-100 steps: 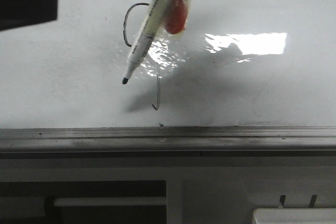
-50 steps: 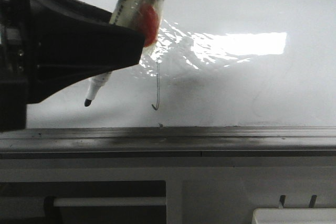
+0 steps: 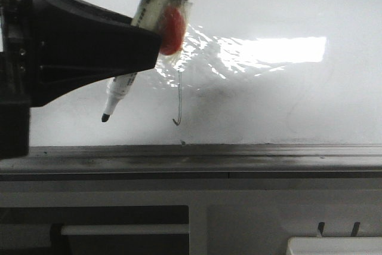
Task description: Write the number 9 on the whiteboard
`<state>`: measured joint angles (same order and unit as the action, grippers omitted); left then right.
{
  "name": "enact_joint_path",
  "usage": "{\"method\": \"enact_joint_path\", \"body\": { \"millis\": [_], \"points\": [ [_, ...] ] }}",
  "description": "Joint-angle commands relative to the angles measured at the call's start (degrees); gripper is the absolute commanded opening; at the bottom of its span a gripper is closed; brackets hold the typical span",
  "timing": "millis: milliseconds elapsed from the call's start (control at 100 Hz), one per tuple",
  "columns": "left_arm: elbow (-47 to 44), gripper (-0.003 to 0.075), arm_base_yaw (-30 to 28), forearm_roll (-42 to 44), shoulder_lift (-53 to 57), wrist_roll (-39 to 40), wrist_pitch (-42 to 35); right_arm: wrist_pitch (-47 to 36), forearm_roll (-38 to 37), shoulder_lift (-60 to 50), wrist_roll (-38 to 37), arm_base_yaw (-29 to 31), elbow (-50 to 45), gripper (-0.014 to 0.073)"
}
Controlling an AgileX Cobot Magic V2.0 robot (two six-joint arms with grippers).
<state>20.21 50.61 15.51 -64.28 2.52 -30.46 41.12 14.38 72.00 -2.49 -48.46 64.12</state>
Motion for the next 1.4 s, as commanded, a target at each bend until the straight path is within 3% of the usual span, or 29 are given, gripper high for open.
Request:
{"method": "enact_joint_path", "body": {
  "millis": [0,90,240,330,530,640,800,960,1390],
  "points": [
    [1.8,-0.002,0.2,-1.1,0.6,0.5,-4.6,-2.2,0.8,-1.7,0.4,0.0,2.1,-0.0067],
    [1.8,-0.002,0.2,-1.1,0.6,0.5,-4.6,-2.2,0.4,-1.7,0.5,0.0,2.1,0.0001],
    [1.8,-0.002,0.2,-5.7,0.6,2.1,-4.6,-4.2,0.1,-1.7,0.5,0.0,2.1,0.0286],
    [1.8,-0.002,0.2,-13.3,0.6,2.1,-3.7,-5.2,0.1,-1.7,0.5,0.0,2.1,0.0376],
    [1.8,-0.002,0.2,-36.5,0.6,-1.4,-2.5,-5.2,0.0,-1.7,0.5,0.0,2.1,0.0378],
    [1.8,-0.002,0.2,-49.8,0.6,-8.2,-1.4,-5.2,0.0,-1.7,0.4,0.0,2.1,0.0378],
    [3.4,-0.002,0.2,-61.7,0.3,-16.6,1.9,-5.1,0.0,-1.7,0.4,0.0,2.1,0.0378],
    [6.0,-0.002,0.2,-64.2,-1.7,-18.3,5.1,-4.4,0.5,-1.7,0.4,0.0,2.1,0.0378],
    [6.8,-0.002,0.2,-66.8,-4.4,-18.3,4.2,-2.1,2.2,-1.7,0.4,0.0,2.1,0.0378]
  ]
}}
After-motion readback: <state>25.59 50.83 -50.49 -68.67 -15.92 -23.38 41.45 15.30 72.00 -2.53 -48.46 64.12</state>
